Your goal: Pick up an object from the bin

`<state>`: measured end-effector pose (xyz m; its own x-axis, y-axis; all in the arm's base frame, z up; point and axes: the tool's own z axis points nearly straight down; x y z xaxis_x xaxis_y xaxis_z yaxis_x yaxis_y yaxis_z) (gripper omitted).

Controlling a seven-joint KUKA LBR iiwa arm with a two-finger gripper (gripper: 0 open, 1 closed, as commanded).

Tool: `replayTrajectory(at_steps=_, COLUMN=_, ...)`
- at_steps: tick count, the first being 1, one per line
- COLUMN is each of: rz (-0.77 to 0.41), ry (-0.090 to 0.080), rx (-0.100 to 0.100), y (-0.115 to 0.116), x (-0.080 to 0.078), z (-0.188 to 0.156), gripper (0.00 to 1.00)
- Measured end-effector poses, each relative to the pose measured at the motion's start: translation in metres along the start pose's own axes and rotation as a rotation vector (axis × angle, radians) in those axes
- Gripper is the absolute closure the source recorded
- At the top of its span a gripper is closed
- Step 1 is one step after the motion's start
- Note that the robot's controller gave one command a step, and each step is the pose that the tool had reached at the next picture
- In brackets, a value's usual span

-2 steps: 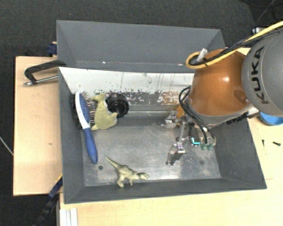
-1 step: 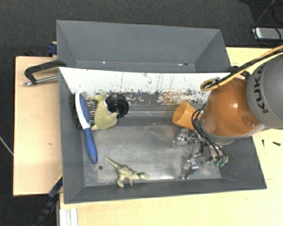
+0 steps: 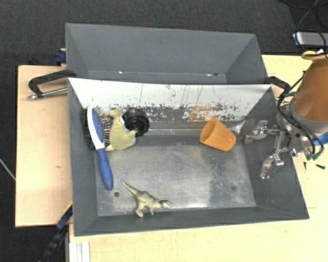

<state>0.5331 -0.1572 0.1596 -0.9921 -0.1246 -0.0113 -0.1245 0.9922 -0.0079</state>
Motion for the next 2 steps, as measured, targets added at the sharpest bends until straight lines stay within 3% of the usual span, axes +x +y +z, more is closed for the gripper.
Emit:
replayTrajectory(at_steps=1, rz=-0.135, ry=-0.008, rx=0.005, y=0.017, x=-0.038, z=0.041, gripper=0.0)
replayTrajectory(at_steps=2, rz=-0.289, ry=-0.003, rx=-0.001, y=0.028, x=-0.046, z=0.05, gripper=0.0)
